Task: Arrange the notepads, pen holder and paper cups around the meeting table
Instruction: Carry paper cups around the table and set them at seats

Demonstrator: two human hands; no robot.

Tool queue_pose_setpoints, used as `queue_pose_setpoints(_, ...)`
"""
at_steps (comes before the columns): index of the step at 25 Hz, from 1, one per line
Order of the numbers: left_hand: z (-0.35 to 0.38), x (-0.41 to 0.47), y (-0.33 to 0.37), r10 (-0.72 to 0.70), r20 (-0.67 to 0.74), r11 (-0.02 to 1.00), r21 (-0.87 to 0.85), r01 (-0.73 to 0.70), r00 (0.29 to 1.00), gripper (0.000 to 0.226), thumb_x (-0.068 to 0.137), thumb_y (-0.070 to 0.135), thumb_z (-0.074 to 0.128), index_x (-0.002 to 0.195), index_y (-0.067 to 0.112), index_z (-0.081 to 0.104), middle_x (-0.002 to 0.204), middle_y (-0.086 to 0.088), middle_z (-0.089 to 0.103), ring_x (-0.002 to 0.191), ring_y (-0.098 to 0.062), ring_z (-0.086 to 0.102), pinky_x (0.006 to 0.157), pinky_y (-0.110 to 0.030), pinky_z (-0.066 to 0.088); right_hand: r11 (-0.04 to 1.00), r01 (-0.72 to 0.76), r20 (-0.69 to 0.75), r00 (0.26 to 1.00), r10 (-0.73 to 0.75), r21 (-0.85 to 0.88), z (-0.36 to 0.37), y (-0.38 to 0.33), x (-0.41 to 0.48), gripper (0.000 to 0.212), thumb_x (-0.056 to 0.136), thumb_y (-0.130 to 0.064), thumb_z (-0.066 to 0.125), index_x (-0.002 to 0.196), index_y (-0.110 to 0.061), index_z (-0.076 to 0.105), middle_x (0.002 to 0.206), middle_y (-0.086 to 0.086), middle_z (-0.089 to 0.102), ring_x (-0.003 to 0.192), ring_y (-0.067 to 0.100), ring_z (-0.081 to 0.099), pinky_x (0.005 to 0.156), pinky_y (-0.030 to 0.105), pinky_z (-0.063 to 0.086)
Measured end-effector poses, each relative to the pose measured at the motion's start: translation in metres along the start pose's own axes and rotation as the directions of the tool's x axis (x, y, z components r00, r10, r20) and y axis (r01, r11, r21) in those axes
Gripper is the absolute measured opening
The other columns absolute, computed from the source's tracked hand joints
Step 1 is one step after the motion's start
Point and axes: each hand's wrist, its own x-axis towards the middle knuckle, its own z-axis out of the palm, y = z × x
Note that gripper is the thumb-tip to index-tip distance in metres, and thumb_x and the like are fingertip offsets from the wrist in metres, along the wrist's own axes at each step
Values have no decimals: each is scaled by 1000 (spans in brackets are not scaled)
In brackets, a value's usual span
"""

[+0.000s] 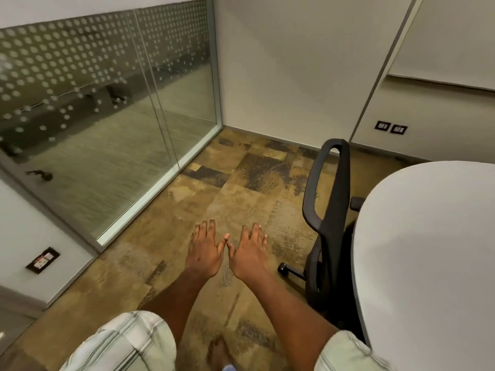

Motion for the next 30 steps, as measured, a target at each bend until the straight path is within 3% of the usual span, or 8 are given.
queue_pose_setpoints(12,-27,344,-17,148,12,989,5,-148,989,69,95,53,31,150,16,13,158,-9,17,147,-26,9,121,-41,13,982,-186,-6,983,186,-7,-24,-77,329,67,99,-49,25,152,-12,9,160,15,-5,148,32,-6,118,53,-6)
queue_pose_setpoints(17,-22,481,-20,145,96,989,15,-147,985,71,94,55,33,150,16,16,158,-10,17,147,-27,9,120,-42,14,972,-236,-23,972,236,-18,-44,-62,464,67,98,-52,27,151,-13,14,161,13,-4,148,33,-6,116,55,-4)
queue_pose_setpoints(21,-19,592,23,203,114,979,-47,-199,972,72,94,53,35,149,11,19,157,-9,20,147,-26,11,119,-41,15,954,-300,-45,953,300,11,-85,-41,561,68,98,-52,26,151,-12,13,160,14,-3,148,33,-5,117,56,-3)
queue_pose_setpoints(26,16,719,93,375,178,927,-74,-368,910,75,93,55,32,150,10,14,158,-9,16,148,-24,7,120,-41,15,890,-447,-125,881,456,95,-131,-2,662,68,99,-54,23,152,-13,10,161,12,-6,148,31,-6,118,55,-3)
queue_pose_setpoints(30,53,810,171,611,285,789,-141,-598,739,74,94,56,31,150,11,14,159,-9,15,148,-25,7,121,-39,11,738,-642,-224,703,674,208,-164,46,727,68,98,-53,26,152,-13,13,161,13,-1,148,31,-3,118,56,0)
